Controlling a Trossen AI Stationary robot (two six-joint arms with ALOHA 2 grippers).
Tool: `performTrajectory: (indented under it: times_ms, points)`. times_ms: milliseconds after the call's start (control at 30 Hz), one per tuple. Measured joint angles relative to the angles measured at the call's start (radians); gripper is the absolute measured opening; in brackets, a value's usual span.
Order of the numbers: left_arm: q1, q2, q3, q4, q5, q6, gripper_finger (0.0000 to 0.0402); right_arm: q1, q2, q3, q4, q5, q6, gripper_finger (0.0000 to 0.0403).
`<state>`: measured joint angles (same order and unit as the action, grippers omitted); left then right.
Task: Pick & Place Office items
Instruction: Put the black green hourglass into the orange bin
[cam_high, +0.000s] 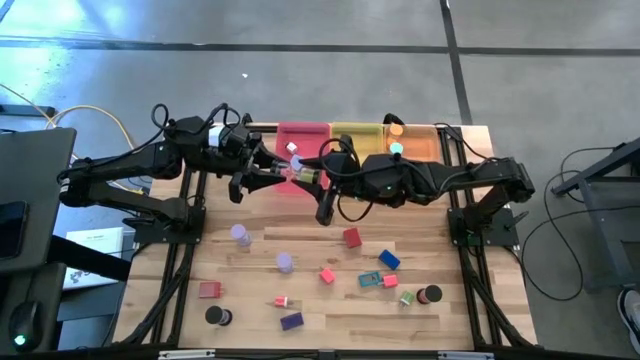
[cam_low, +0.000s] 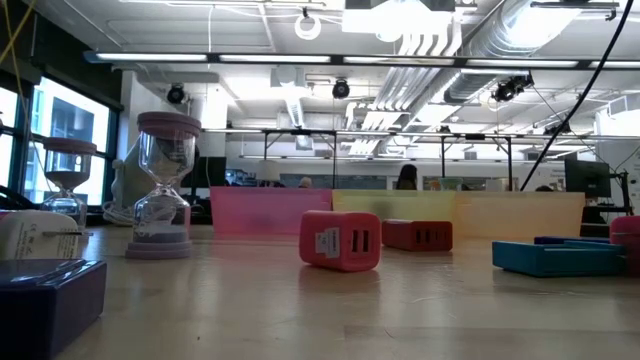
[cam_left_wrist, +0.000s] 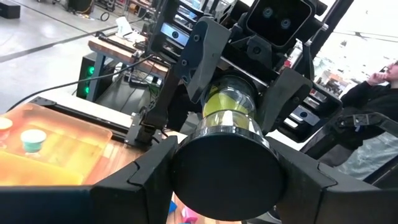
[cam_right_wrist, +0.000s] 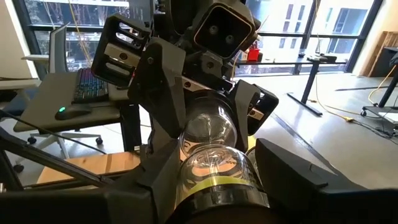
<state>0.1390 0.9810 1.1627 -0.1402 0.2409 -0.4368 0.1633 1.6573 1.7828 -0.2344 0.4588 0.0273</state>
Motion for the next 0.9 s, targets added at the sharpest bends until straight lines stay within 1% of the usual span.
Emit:
performTrajectory:
  times_ms: [133,500,567,667,900]
  points:
    - [0.000,0.000,0.000,0.018,-0.003,-0.002,0.0207,0.000,0.000,0.000,0.002,0.001,-0.002,0.0190]
    - [0.000,0.000,-0.001,0.024,-0.006,0.018,0.0207,-0.001,0.000,0.000,-0.005,-0.015,-0.006,0.0184]
    - [0.000,0.000,-0.001,0.025,-0.006,0.024,0.0212,-0.001,0.000,0.000,-0.010,-0.017,-0.007,0.0184]
    - [0.000,0.000,-0.001,0.032,-0.007,0.054,0.0235,-0.001,0.000,0.000,-0.025,-0.023,-0.005,0.0184]
    - [0.000,-0.001,-0.001,0.044,0.027,0.075,0.0315,0.000,0.000,-0.001,-0.060,-0.023,0.012,0.0184]
